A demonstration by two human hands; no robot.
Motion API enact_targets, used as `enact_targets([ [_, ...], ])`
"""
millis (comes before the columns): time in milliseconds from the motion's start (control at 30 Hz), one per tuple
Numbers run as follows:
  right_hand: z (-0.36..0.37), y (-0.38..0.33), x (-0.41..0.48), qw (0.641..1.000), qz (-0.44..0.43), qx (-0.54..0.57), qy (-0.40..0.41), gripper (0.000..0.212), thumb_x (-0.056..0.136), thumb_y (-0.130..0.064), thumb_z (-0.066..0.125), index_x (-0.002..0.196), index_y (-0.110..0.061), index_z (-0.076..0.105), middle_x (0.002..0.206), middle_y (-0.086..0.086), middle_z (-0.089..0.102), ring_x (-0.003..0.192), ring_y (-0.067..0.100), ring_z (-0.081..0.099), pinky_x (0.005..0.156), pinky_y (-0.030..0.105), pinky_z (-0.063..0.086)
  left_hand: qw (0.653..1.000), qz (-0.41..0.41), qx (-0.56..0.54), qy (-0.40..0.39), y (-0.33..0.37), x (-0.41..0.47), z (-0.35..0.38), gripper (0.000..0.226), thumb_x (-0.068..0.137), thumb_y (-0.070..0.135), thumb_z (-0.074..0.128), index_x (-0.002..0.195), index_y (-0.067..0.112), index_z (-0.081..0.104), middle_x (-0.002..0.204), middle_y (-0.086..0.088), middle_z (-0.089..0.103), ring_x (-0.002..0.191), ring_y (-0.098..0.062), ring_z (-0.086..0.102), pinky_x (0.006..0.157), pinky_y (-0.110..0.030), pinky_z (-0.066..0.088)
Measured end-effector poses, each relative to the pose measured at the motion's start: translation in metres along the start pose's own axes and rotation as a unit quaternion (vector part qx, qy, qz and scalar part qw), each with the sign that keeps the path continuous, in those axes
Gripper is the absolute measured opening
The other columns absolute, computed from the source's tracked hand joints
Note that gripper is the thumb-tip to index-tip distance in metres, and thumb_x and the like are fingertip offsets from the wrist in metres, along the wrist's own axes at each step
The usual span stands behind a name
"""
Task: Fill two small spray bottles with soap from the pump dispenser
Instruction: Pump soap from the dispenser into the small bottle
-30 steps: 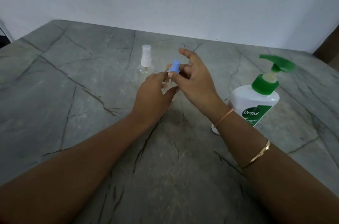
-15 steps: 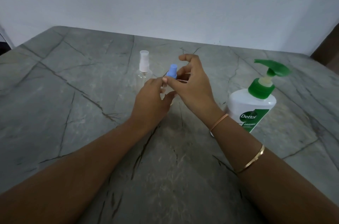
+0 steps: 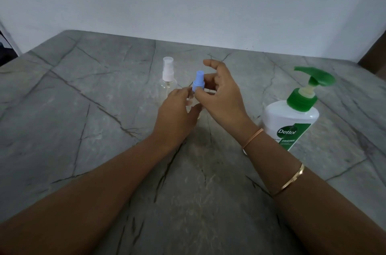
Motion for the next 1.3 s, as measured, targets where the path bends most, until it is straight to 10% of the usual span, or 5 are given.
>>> enact_targets([
  [267,-0.007,0.001,-0.001,0.999,-0.012,-0.014,0.045,0.044,0.079,-0.015,0.074,0.116,-0.011,0.051,0.082,0.0,0.061,0.078,0.013,0.061,0.072,0.014,0.05,1.0,0.004,0.003,0.002,-0.001,0.001,0.001,0.042,0.086,0.025,0.061,0.125,0.013,0.052,0.119,-0.005,0.06,0.098,-0.012,0.056,0.079,-0.019,0.038],
  [500,0.002,0.002,-0.001,1.0,0.01,-0.008,0.0,0.06,0.082,-0.021,0.07,0.134,-0.017,0.039,0.128,0.005,0.048,0.102,0.014,0.055,0.074,0.013,0.049,1.0,0.002,-0.001,0.004,0.0,0.0,-0.001,0.039,0.087,0.02,0.059,0.125,0.01,0.052,0.12,-0.008,0.059,0.101,-0.014,0.057,0.082,-0.019,0.038],
  [733,-0.01,-0.005,-0.004,0.996,-0.017,-0.053,0.063,0.045,0.077,-0.021,0.076,0.112,-0.01,0.051,0.079,0.0,0.059,0.075,0.016,0.061,0.069,0.018,0.051,1.0,0.003,0.01,0.003,-0.002,0.001,0.001,0.042,0.087,0.023,0.06,0.126,0.012,0.051,0.12,-0.008,0.059,0.095,-0.007,0.052,0.078,-0.019,0.038],
  [900,-0.01,-0.01,-0.004,0.998,-0.028,-0.039,0.052,0.046,0.078,-0.016,0.075,0.116,-0.011,0.051,0.087,0.008,0.065,0.083,0.022,0.065,0.078,0.035,0.057,1.0,0.003,0.011,-0.001,-0.002,0.001,0.001,0.039,0.087,0.023,0.06,0.124,0.013,0.053,0.118,-0.006,0.059,0.091,-0.004,0.048,0.078,-0.019,0.037],
  [1300,-0.026,-0.051,-0.005,0.993,-0.1,-0.046,0.05,0.043,0.084,-0.007,0.061,0.125,-0.009,0.047,0.092,0.0,0.067,0.084,0.008,0.063,0.082,0.019,0.052,1.0,-0.016,0.015,-0.003,-0.005,-0.001,0.001,0.038,0.086,0.027,0.061,0.12,0.012,0.051,0.12,-0.002,0.056,0.097,-0.004,0.049,0.079,-0.019,0.036],
])
Point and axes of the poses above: each hand's wrist, its own x-axis towards the middle knuckle, its own z-axis out of the palm, y = z × x, the point moved 10 cm from there along x, towards the middle knuckle
